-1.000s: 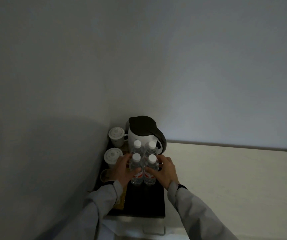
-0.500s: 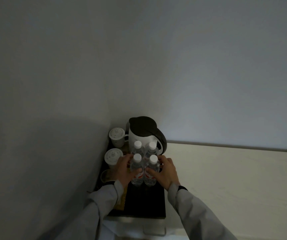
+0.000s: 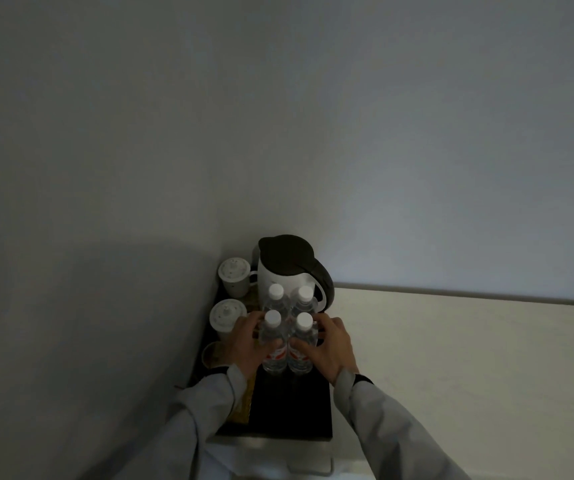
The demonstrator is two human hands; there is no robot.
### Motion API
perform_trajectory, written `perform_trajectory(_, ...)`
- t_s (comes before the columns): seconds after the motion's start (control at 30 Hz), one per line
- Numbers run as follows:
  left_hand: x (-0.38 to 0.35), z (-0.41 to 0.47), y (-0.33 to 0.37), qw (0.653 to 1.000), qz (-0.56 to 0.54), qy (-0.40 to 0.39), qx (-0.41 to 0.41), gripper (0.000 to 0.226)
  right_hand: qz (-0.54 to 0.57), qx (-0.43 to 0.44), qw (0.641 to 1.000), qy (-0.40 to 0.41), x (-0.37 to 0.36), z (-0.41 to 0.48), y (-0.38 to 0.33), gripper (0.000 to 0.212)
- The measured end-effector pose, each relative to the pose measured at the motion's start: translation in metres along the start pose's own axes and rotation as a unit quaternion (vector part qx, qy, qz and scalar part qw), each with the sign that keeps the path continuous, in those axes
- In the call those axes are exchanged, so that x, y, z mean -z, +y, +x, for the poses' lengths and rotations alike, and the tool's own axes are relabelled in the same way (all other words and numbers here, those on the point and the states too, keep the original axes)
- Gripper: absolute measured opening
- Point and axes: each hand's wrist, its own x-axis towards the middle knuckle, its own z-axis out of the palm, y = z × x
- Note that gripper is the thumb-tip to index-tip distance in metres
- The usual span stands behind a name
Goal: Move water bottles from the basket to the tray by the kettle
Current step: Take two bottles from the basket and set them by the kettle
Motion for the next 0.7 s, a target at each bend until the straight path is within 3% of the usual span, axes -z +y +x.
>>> perform_trajectory(0.7, 0.0017, -0.0043, -0.0065, 1.0, 0.008, 0.007, -0.028, 0.057, 0.007, 0.004, 1.0, -0.01, 0.001, 0.0011, 0.0074, 0.056)
